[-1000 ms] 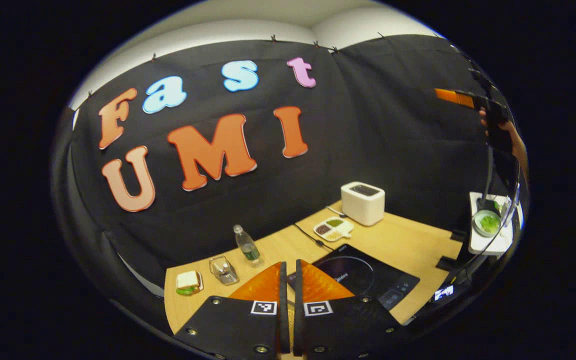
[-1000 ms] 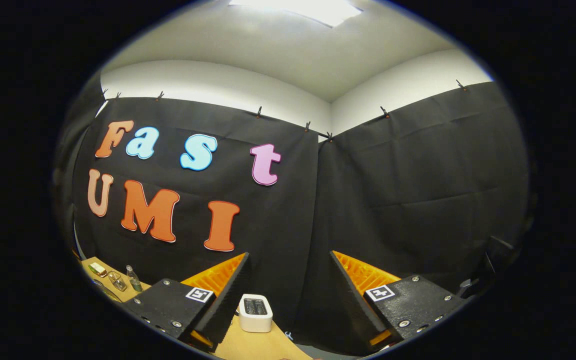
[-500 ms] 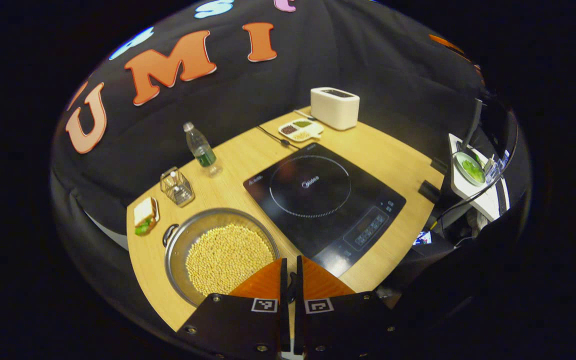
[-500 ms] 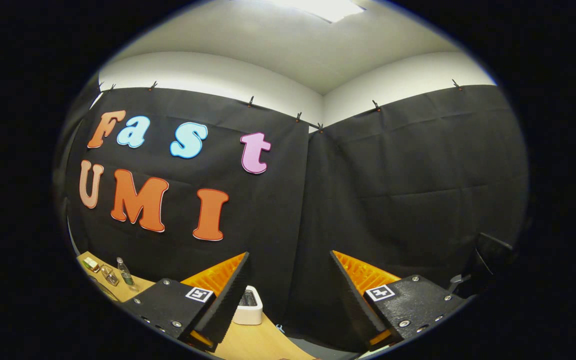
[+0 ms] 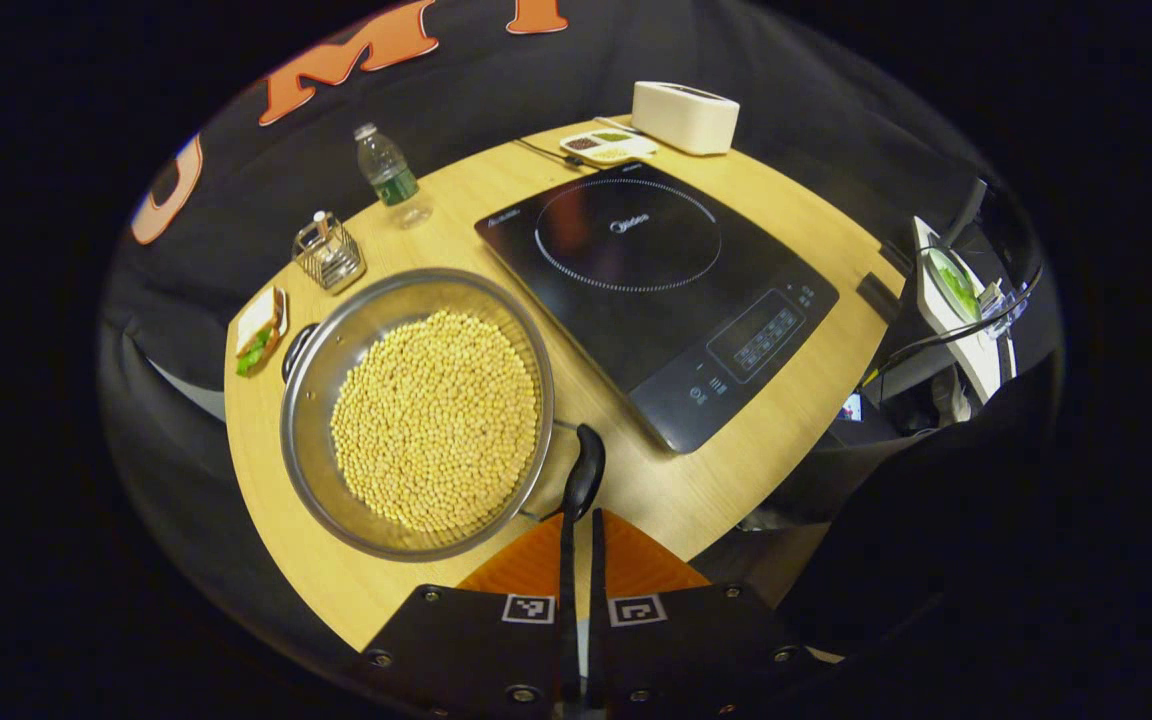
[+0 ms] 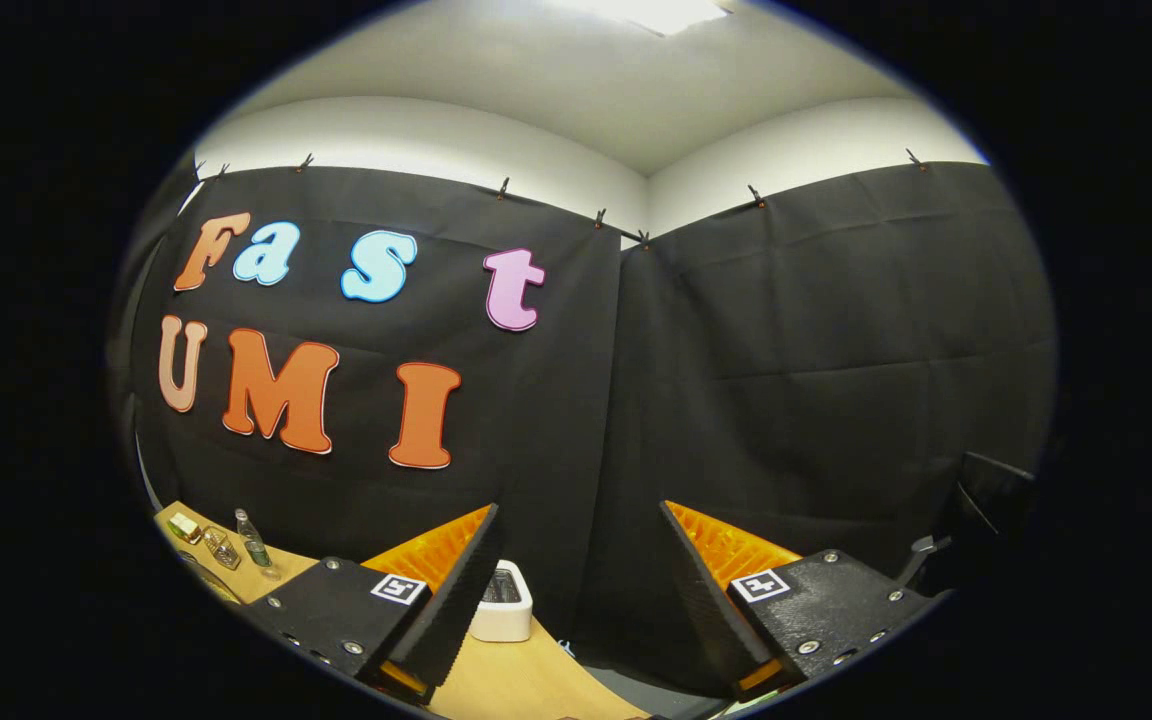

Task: First push the handle of the pot to place it horizontally, then grasp the pot with both hands and set it on the induction cooktop.

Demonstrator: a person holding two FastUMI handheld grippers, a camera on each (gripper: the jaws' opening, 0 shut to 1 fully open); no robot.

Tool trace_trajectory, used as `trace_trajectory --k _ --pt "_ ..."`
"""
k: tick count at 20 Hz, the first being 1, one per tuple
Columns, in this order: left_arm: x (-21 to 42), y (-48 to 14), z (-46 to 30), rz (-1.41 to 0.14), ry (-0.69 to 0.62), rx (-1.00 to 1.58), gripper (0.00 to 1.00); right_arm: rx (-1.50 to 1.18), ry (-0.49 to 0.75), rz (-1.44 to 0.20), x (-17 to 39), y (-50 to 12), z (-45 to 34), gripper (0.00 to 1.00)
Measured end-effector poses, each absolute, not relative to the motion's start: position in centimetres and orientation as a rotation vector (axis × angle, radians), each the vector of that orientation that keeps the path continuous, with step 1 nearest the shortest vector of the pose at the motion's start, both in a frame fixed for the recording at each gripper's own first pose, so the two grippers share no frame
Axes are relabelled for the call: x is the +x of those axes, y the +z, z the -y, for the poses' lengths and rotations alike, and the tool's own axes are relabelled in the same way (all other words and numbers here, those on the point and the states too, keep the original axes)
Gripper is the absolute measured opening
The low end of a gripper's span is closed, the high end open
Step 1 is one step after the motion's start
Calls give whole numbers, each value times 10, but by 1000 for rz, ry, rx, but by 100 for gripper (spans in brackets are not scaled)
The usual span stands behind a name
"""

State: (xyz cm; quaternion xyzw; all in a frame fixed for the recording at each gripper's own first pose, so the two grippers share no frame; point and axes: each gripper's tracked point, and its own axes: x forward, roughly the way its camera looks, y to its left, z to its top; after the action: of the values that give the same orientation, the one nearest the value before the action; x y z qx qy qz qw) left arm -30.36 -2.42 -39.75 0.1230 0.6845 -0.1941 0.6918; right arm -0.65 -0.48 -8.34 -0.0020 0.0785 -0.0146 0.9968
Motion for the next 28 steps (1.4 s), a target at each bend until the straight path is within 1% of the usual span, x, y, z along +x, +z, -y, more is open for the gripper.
trace_trajectory --k 3,7,13,14,15,23,26,27,28 --pt "-317 -406 19 -1594 -416 207 5 -5 -29 -175 -7 -91 1 95" --pt "-325 -419 2 -1621 -388 223 5 -9 -35 -197 -7 -98 -2 95" --pt "-320 -446 1 -1633 -430 292 5 -33 -39 -215 -14 -100 -9 95" --pt "-318 -449 4 -1636 -438 292 7 -39 -43 -220 -15 -100 -10 95" --pt "-317 -451 5 -1633 -441 283 4 -41 -46 -226 -16 -101 -10 95" --pt "-279 -467 29 -1619 -420 123 4 -30 -78 -267 -29 -110 -2 95" --pt "-262 -473 37 -1586 -425 106 0 -40 -82 -277 -33 -110 -2 95" --pt "-256 -474 40 -1577 -418 87 2 -40 -78 -279 -35 -109 -3 95" --pt "-251 -475 43 -1571 -408 60 2 -42 -75 -279 -37 -110 -4 95"
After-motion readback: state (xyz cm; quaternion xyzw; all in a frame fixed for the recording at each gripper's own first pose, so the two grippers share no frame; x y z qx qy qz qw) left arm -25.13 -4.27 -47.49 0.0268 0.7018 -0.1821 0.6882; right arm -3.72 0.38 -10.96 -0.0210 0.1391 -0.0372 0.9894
